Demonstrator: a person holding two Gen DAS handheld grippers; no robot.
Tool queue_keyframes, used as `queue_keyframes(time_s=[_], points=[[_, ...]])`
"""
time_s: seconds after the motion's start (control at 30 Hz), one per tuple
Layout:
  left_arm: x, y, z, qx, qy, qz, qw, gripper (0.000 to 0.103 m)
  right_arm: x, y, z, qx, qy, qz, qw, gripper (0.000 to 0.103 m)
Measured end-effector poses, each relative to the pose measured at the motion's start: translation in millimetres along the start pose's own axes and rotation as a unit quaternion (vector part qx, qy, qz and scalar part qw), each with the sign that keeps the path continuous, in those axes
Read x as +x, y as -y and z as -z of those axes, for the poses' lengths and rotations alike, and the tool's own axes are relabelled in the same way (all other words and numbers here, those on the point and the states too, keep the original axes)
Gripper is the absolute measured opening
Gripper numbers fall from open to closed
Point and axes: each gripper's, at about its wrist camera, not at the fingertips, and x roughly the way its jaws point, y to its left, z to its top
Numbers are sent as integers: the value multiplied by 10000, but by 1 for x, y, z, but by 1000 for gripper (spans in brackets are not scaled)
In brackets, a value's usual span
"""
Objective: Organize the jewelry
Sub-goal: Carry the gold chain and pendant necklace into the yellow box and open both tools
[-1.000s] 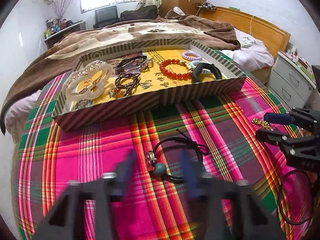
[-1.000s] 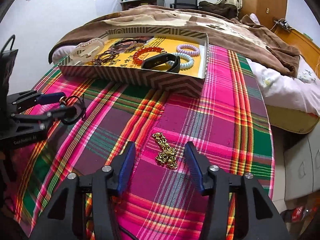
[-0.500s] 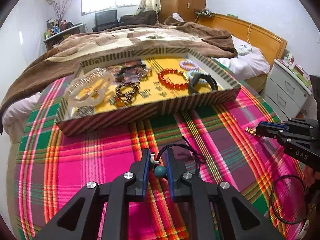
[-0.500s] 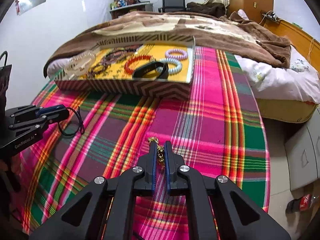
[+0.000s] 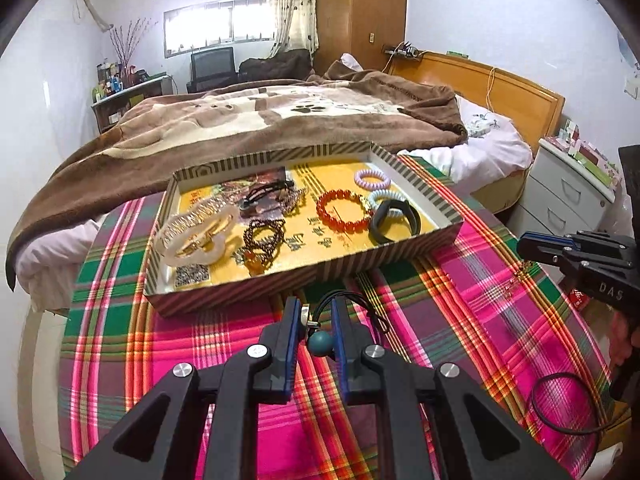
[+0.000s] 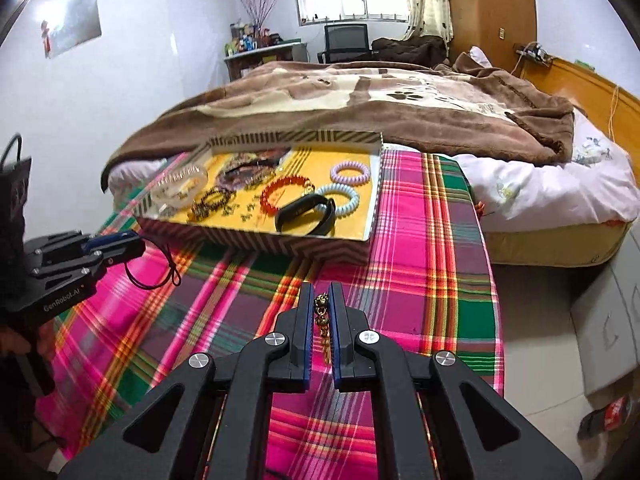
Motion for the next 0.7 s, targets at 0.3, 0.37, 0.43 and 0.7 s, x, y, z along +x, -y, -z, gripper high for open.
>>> queue_keyframes(time_s=[0.3,0.37,0.43,0.7], points=[[-3,-6,-18,7,66,8,10000,16,-11,-5,-22,-75,188,-71,9998,6],[-4,-7,-25,18,116,-7,9999,16,-11,-7,-27,-102,220,-92,9997,6],[-3,-9,-31,30,161,-55,9999,16,-8,-10,-33,-136,255,-111,9995,6],[11,-19,-53,-7,229,-86,9997,16,6,-18,-59,-189,324,-205,9991,6]])
